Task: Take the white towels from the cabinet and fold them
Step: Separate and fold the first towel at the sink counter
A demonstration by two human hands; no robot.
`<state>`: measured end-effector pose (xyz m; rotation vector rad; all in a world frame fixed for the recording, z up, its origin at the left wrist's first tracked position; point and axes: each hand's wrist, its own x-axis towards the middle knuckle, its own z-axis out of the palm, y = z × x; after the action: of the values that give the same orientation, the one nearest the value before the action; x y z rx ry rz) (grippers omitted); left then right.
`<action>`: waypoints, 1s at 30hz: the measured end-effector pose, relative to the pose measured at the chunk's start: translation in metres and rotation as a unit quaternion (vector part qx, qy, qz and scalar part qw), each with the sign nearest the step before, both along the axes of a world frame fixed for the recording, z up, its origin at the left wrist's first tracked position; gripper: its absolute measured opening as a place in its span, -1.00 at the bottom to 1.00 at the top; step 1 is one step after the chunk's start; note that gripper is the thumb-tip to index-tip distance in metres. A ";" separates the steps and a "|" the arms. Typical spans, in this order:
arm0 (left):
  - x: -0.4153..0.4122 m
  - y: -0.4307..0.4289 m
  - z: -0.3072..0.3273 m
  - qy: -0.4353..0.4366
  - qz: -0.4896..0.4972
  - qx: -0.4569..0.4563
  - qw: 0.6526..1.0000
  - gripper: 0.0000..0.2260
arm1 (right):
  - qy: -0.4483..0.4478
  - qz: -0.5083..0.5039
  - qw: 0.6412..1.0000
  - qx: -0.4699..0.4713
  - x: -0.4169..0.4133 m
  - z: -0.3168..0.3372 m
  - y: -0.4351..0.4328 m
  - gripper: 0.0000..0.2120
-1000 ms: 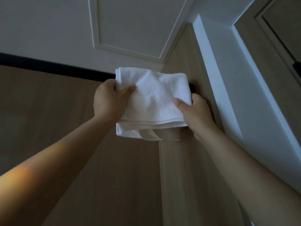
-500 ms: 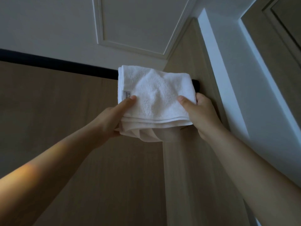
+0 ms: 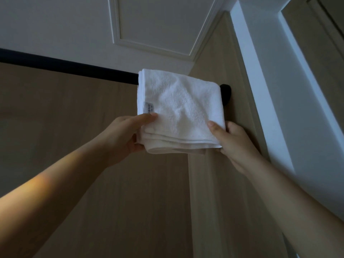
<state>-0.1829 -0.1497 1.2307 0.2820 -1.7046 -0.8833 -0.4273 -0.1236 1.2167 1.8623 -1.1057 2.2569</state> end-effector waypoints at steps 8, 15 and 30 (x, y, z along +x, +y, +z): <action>-0.003 0.000 -0.009 0.022 0.017 0.007 1.000 -0.81 | -0.054 0.077 0.995 0.044 0.002 -0.025 -0.008 -0.89; 0.002 -0.007 -0.017 0.050 -0.017 0.006 0.999 -0.76 | -0.077 0.150 0.983 0.079 0.003 -0.026 -0.017 -0.56; -0.001 -0.026 -0.037 0.105 0.046 -0.053 0.992 -0.77 | -0.150 0.179 0.972 -0.027 0.018 -0.038 -0.002 -0.78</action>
<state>-0.1836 -0.1757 1.1934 0.1864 -1.5254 -0.7255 -0.4095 -0.1259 1.1787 1.8699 -0.7653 2.8103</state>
